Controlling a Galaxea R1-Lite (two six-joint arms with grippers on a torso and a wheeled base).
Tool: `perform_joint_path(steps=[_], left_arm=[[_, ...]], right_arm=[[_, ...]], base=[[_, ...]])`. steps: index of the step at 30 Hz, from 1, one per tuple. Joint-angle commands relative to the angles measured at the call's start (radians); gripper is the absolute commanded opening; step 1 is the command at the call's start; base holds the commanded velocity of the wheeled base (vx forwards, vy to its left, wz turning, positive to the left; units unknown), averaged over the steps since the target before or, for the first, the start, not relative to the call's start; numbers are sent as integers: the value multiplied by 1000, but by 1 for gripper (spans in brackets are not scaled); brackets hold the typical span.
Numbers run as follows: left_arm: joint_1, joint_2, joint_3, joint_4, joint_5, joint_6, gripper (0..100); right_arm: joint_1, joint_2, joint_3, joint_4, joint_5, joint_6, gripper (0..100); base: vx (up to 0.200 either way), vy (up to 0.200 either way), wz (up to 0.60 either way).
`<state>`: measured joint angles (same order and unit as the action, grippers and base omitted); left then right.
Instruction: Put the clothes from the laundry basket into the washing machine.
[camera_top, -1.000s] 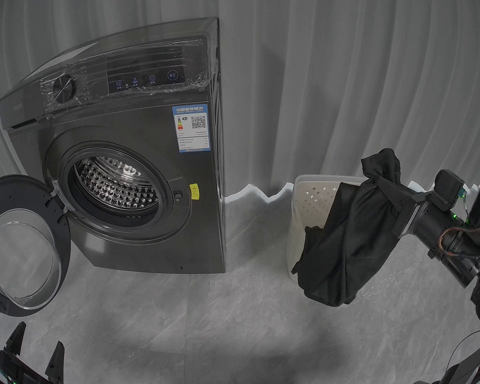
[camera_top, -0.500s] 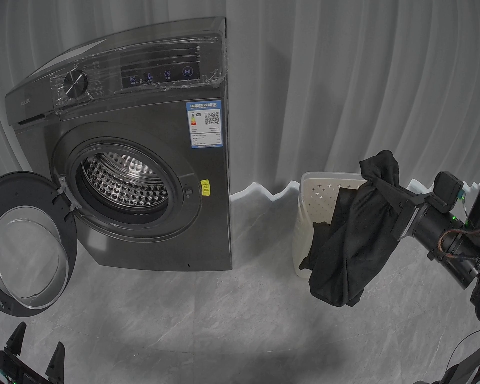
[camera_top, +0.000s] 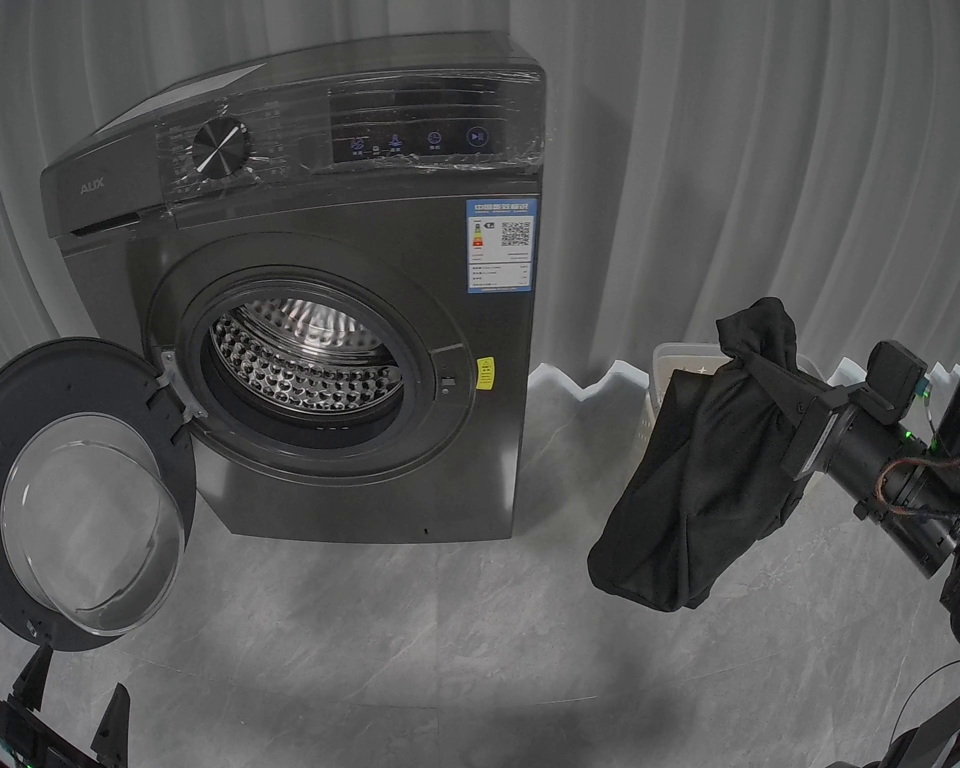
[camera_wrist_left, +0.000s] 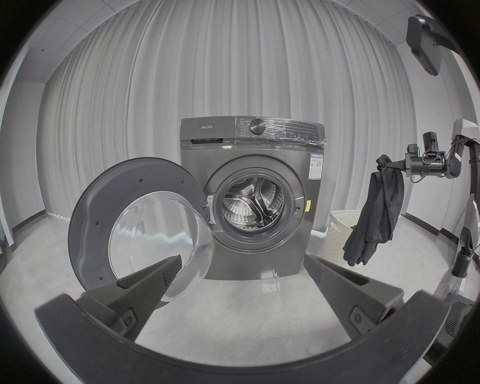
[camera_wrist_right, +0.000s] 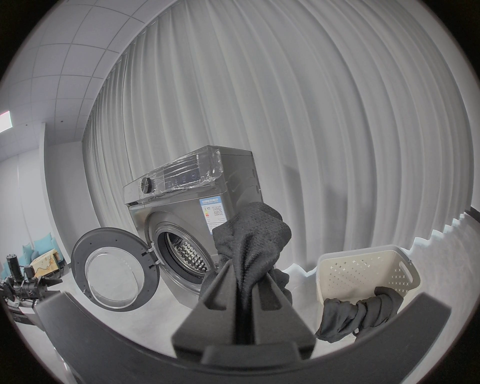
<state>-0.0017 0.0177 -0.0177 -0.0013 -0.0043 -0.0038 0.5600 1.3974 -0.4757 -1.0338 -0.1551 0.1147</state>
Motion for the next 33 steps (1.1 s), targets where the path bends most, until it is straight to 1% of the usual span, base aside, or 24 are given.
perform_joint_path(steps=[1, 13, 15, 33], left_arm=[[0, -18, 16, 0, 0, -1, 100], [0, -18, 16, 0, 0, -1, 100], [0, -18, 16, 0, 0, -1, 100], [0, -18, 16, 0, 0, -1, 100]], right_arm=[[0, 2, 0, 0, 0, 0, 0], [0, 3, 5, 1, 6, 2, 0], [0, 2, 5, 3, 16, 3, 0], [0, 3, 8, 5, 17, 5, 0]], base=[[0, 200, 0], [0, 200, 0], [0, 0, 0], [0, 0, 0]])
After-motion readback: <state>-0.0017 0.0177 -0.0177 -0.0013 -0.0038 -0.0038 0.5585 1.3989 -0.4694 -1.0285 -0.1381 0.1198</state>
